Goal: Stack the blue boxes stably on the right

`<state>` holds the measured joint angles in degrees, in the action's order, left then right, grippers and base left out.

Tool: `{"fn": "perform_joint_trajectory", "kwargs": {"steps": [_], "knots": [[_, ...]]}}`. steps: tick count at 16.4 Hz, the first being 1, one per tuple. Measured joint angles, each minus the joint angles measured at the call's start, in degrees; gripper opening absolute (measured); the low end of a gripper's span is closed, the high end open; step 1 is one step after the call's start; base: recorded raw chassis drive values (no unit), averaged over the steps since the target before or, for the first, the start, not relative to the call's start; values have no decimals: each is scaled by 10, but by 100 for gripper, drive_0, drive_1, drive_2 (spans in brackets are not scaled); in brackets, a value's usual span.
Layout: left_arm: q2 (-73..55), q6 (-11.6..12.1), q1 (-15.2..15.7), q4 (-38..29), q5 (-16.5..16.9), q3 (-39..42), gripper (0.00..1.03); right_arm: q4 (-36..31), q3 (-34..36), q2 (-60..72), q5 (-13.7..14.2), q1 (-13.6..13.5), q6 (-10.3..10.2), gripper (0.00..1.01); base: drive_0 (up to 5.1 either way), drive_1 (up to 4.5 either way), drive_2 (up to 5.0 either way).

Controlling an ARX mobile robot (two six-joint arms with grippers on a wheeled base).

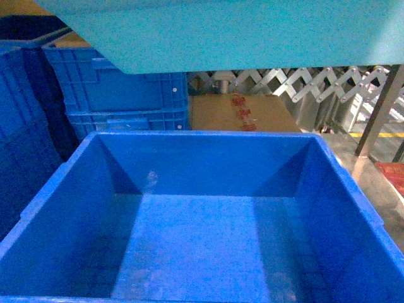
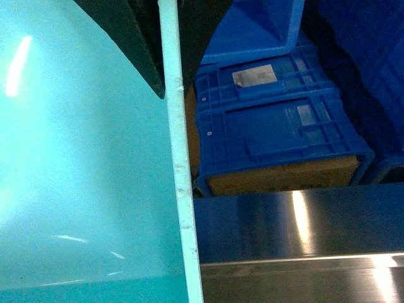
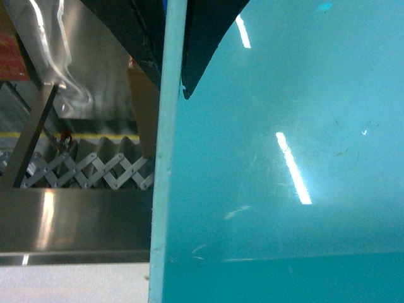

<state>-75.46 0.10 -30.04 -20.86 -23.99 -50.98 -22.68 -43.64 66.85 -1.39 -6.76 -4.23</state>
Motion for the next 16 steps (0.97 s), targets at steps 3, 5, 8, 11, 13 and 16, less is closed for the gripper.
{"fn": "perform_joint_trajectory", "kwargs": {"steps": [3, 5, 8, 11, 13, 16], "knots": [[6, -1, 1, 26, -5, 9, 2, 57, 2, -11, -10, -5, -9, 7, 7, 436, -422], [10, -4, 2, 47, -9, 22, 2, 98, 19, -33, -5, -24, -8, 7, 7, 436, -422], [15, -16, 7, 74, -13, 48, 2, 136, 48, -47, 4, -42, -21, 7, 7, 436, -422], [5, -16, 16, 79, -14, 59, 2, 121, 75, -10, -11, -41, -57, 7, 7, 436, -422], [-16, -15, 27, 74, -14, 60, 2, 98, 85, 37, -17, -41, -71, 7, 7, 436, -422], [-83, -31, 67, 44, 3, 76, 2, 47, 63, 163, -20, -49, -74, 7, 2, 145, -141]]}}
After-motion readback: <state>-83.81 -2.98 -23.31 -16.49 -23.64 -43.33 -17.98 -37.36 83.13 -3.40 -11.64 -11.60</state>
